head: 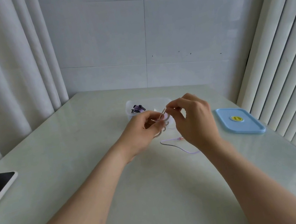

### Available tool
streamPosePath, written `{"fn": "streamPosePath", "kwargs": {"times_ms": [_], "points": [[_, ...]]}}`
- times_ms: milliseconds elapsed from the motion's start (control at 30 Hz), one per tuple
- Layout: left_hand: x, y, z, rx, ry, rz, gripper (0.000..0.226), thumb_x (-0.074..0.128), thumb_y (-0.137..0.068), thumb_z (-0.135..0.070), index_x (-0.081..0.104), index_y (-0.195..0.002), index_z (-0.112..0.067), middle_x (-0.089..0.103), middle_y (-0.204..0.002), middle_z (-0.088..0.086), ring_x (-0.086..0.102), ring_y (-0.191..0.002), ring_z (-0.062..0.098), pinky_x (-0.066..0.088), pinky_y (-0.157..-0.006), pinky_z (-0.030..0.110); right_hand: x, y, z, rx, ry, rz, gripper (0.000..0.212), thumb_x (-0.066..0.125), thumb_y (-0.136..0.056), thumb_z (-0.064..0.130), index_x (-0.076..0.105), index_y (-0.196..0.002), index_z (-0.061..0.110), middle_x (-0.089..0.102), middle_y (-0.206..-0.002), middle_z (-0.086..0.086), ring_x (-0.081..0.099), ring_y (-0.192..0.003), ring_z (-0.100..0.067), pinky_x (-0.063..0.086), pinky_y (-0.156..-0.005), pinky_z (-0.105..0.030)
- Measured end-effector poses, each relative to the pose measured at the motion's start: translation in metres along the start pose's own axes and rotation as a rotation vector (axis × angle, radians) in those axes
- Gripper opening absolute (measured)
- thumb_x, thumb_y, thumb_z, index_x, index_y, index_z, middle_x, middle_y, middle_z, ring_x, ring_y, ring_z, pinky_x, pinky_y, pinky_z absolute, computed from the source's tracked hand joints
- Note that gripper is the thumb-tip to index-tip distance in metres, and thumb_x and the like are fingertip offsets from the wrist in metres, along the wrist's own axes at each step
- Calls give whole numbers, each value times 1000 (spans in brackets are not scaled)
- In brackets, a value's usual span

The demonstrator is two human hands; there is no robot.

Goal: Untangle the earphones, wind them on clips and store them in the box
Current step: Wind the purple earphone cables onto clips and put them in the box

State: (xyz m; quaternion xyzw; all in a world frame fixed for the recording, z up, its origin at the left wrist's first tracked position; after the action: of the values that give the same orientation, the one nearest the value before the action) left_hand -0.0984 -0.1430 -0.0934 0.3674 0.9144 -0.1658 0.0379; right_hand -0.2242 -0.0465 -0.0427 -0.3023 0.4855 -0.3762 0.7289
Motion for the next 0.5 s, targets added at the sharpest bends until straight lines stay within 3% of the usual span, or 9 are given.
{"fn": "streamPosePath", "kwargs": {"times_ms": [100, 233, 367, 500], "points": [[-3, 0, -1, 12, -9, -19, 23, 68, -101, -32, 75, -117, -17, 73, -85, -9, 64, -73, 2, 46, -75, 15, 3, 0, 2, -49, 35, -12, 12, 69, -97, 12, 79, -94, 18, 64, -85, 0, 57, -83, -25, 44, -72, -33], [-8, 1, -1, 30, -39, -14, 21, 72, -99, -16, 78, -119, -19, 80, -104, -3, 74, -100, 10, 53, -93, 18, 3, 1, -3, -35, 94, -25, 13, 67, -98, 10, 78, -96, 15, 63, -86, -3, 55, -82, -29, 46, -71, -38], [-6, 3, 5, 9, -142, 60, 23, 68, -98, 0, 79, -112, -14, 80, -94, -3, 72, -82, 9, 54, -89, 24, 7, 2, -5, -22, 155, 7, 12, 68, -98, 11, 78, -95, 16, 61, -86, -6, 53, -81, -32, 48, -69, -41], [-4, 4, -4, 69, -149, 54, 26, 66, -97, 5, 76, -115, -11, 80, -97, 4, 73, -84, 12, 56, -90, 25, 8, 2, -11, 30, 198, 53, 13, 65, -99, 12, 78, -98, 15, 62, -88, -7, 52, -83, -32, 47, -71, -42]]}}
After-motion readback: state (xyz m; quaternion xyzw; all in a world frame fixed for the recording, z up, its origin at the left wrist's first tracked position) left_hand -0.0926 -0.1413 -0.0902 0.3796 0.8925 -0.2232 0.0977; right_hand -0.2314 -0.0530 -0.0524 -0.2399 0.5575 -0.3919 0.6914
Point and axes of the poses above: each hand's wrist, its own y-axis away from the middle knuckle, its own x-axis out of the palm, z = x × y, the point moved 7 cm from there along -y, towards the middle knuckle
